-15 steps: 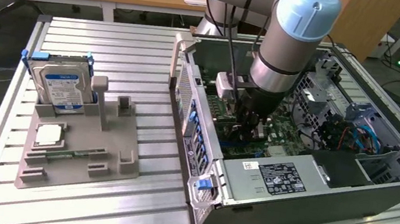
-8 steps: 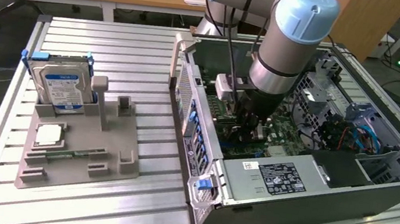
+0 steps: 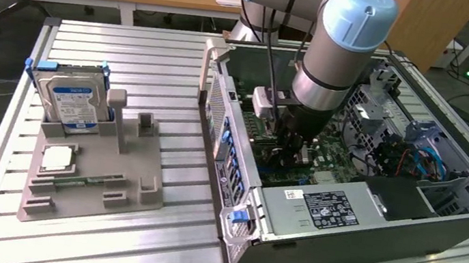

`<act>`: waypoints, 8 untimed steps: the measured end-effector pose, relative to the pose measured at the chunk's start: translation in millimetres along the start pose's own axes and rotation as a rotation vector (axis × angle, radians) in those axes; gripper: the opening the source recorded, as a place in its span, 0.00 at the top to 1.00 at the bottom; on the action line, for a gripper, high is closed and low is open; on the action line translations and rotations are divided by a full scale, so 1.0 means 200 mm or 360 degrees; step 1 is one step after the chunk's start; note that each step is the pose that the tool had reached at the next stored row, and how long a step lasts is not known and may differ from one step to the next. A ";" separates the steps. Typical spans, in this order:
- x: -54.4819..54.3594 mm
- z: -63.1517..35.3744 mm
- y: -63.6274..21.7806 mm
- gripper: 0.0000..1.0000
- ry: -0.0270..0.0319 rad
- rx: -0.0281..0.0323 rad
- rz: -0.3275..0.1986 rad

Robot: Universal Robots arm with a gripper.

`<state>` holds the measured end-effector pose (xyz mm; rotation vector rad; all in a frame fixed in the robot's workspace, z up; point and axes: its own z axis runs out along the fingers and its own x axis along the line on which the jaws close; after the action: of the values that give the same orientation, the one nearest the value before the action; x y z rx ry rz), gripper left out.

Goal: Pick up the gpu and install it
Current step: 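Insert the gpu into the slot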

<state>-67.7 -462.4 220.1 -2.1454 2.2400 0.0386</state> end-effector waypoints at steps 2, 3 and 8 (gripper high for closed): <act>0.00 0.000 0.000 0.72 0.00000 -0.00001 0.0000; 0.00 0.000 0.000 0.72 0.00001 -0.00001 0.0000; 0.00 0.000 0.000 0.72 0.00002 -0.00002 0.0000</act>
<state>-67.8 -461.8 220.2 -2.1456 2.2400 0.0386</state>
